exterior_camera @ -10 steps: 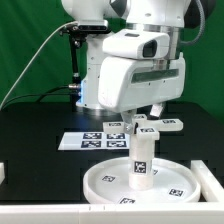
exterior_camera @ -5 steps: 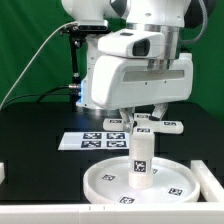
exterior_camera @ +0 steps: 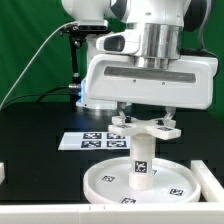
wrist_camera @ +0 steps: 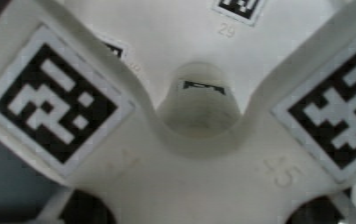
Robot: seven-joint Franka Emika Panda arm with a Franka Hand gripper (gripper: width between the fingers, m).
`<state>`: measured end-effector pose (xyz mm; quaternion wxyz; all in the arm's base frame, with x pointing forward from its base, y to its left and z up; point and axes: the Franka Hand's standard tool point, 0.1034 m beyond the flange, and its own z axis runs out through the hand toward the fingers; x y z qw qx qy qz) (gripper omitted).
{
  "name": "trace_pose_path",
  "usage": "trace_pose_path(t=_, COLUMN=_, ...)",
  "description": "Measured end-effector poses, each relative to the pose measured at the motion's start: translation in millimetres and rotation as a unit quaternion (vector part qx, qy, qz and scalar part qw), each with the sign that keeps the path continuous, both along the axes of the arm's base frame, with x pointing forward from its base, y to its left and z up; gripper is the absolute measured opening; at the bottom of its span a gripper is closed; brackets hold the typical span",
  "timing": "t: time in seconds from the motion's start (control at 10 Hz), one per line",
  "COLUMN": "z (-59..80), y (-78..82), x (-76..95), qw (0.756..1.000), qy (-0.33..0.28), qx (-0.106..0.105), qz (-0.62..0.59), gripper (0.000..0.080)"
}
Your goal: Assemble round table
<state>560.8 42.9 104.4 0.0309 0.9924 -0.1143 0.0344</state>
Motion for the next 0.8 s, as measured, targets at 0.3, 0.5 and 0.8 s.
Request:
trace_pose_path(t=0.3, z=-0.3, y=-1.5, x=0.5, qw=0.995, qy=-0.004, qx=0.028, qz=-0.098, gripper=0.0445)
trace_pose_path(t=0.5, z=-0.1, y=-1.2, x=0.7, qw=0.997, qy=-0.003, qx=0.027, qz=-0.079, gripper=0.0593)
trace_pose_path(t=0.8, z=22.0, y=-3.9, x=6.3, qw=0.995, qy=0.016, qx=0.023, qz=0.098, gripper=0.0646)
